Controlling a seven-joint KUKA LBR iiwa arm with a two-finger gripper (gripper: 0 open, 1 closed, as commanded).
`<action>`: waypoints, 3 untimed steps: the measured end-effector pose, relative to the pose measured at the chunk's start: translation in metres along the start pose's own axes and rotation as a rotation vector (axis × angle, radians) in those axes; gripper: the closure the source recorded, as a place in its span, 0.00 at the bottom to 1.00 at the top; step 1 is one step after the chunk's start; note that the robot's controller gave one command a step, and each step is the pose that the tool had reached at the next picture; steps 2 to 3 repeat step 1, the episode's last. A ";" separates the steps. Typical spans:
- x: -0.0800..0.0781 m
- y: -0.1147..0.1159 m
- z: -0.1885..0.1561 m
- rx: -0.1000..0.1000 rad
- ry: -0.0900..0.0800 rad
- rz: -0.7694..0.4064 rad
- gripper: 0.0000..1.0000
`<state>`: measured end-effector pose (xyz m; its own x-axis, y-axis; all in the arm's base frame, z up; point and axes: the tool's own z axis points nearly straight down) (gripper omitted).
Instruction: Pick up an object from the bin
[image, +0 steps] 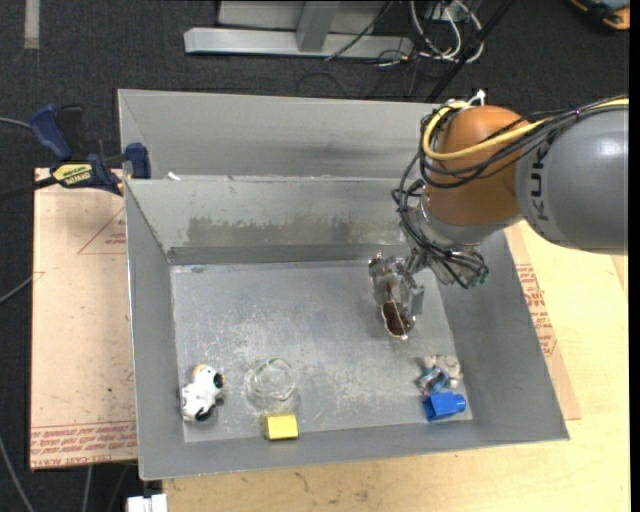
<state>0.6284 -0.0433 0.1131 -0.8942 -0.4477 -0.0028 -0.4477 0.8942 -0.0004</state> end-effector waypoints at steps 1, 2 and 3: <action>0.000 0.000 -0.009 0.000 0.000 0.000 1.00; 0.000 0.000 -0.009 0.000 0.000 0.000 1.00; 0.000 0.000 -0.009 0.000 0.000 0.000 1.00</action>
Offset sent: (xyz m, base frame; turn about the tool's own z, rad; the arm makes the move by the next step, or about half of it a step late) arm 0.0000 -0.0002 0.0014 0.0000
